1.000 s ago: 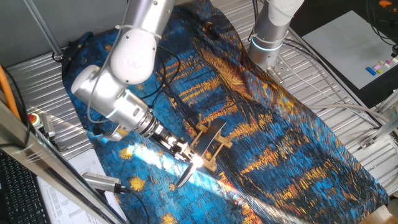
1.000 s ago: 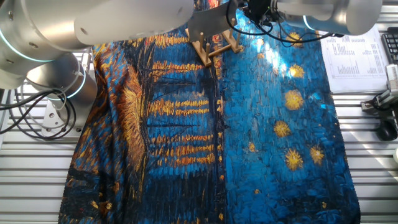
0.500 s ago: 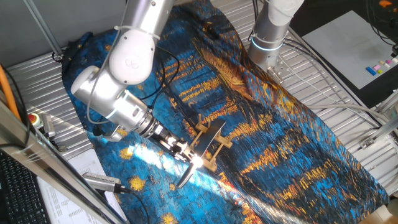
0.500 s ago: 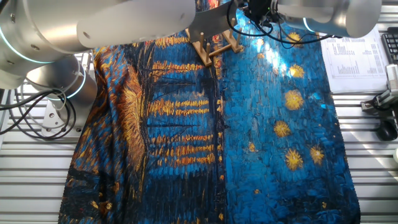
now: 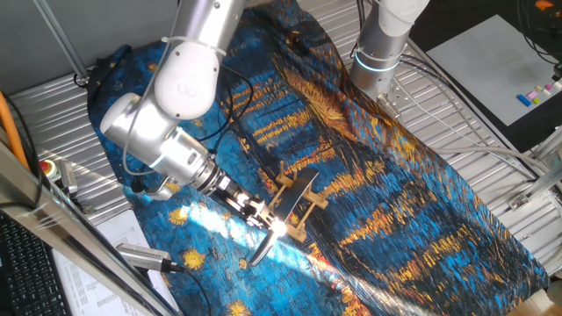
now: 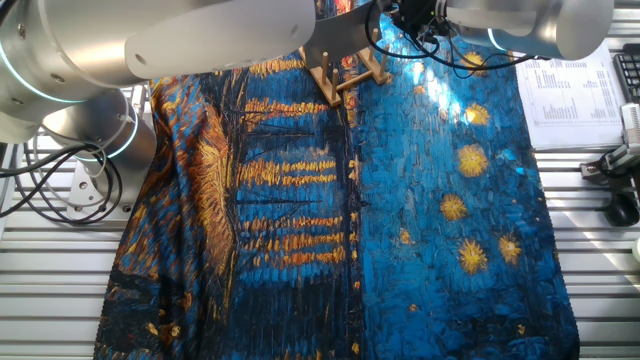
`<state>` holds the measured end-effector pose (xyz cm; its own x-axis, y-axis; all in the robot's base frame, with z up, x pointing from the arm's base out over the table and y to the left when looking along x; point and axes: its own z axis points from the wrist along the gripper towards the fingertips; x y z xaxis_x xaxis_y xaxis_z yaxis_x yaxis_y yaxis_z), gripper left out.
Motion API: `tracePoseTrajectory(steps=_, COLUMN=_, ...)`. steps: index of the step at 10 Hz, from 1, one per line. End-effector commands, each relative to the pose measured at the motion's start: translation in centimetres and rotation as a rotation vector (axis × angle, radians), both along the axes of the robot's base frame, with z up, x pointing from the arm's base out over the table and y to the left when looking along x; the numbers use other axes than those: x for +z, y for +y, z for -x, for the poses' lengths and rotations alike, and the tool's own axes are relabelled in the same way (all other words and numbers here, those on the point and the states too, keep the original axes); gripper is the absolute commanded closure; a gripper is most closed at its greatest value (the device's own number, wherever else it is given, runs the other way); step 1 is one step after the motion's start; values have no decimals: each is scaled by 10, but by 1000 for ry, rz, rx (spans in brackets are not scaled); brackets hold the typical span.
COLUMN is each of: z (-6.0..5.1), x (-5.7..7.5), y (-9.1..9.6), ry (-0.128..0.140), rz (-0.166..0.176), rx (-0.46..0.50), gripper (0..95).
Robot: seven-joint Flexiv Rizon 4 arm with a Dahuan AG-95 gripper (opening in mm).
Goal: Put the knife on the knife rack
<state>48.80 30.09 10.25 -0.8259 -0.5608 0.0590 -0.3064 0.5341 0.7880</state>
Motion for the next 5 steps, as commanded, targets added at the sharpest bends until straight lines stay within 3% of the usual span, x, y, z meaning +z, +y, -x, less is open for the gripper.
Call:
tracePoseTrajectory(steps=1, z=0, x=-1, y=0, ry=-2, rz=1, rx=1, gripper=950)
tracePoseTrajectory(steps=3, z=-1, x=0, y=0, ry=2, rz=27, rx=12, gripper=950)
tracePoseTrajectory(steps=4, z=-1, x=0, y=0, ry=-7, rz=99, rx=29, gripper=950)
tracePoseTrajectory(steps=5, z=-1, x=0, y=0, ry=0, rz=96, rx=19, gripper=950)
